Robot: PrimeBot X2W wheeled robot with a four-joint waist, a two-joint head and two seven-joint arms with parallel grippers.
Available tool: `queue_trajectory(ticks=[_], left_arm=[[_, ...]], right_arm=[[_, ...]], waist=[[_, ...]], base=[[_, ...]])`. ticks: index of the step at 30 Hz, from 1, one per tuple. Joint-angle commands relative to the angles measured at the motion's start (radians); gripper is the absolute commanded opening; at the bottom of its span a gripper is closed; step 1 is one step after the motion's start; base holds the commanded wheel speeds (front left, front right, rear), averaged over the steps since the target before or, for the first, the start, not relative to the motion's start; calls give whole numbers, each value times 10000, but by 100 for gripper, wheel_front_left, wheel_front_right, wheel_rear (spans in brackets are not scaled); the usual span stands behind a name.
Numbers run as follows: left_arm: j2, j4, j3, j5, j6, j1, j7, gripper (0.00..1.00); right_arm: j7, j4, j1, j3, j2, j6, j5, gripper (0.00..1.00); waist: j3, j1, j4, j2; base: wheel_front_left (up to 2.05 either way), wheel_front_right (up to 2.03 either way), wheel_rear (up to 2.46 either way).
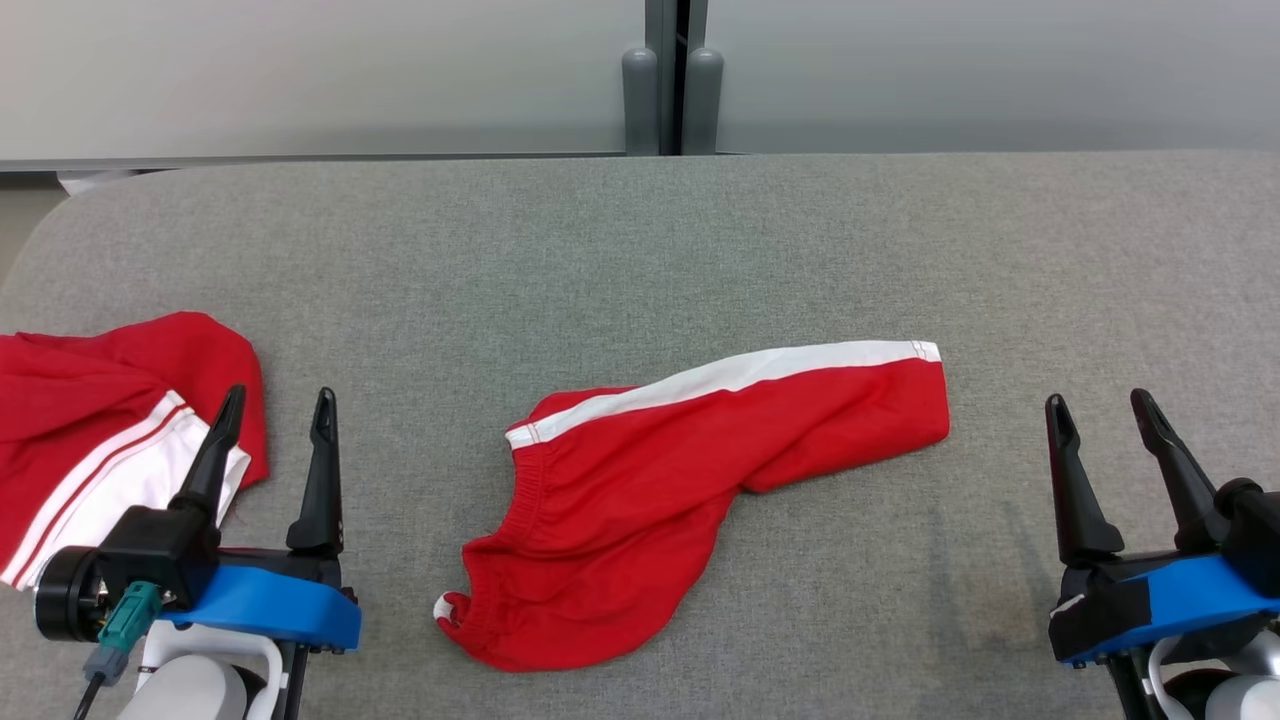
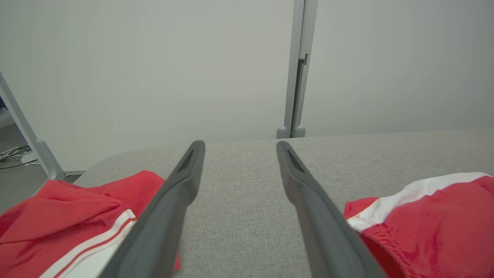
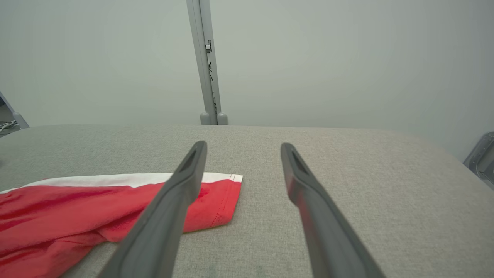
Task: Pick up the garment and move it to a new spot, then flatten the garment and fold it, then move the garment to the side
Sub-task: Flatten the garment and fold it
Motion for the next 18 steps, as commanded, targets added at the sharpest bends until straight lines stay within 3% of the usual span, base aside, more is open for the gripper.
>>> queue_trajectory(ticks=[1, 6, 14, 18], left_arm=[[66, -6, -37, 82, -52, -148, -44, 100], [95, -250, -452, 98, -452, -930, 820, 100], [-465, 324, -1951, -587, -1948, -2701, 4039, 100], [-796, 1073, -2425, -974, -2491, -3218, 5021, 100]], right_arm=[[-22, 11, -26, 4, -10, 1, -6, 100], [-1, -48, -101, -25, -40, 1, 10, 100], [-55, 17, -354, 217, -75, 1, 44, 100], [-126, 139, -422, 239, -74, 1, 124, 100]], waist=[[9, 0, 9, -1], [185, 0, 91, -1], [574, 0, -49, -1], [748, 0, -196, -1]], base=[[0, 0, 0], [0, 0, 0], [0, 0, 0], [0, 0, 0]])
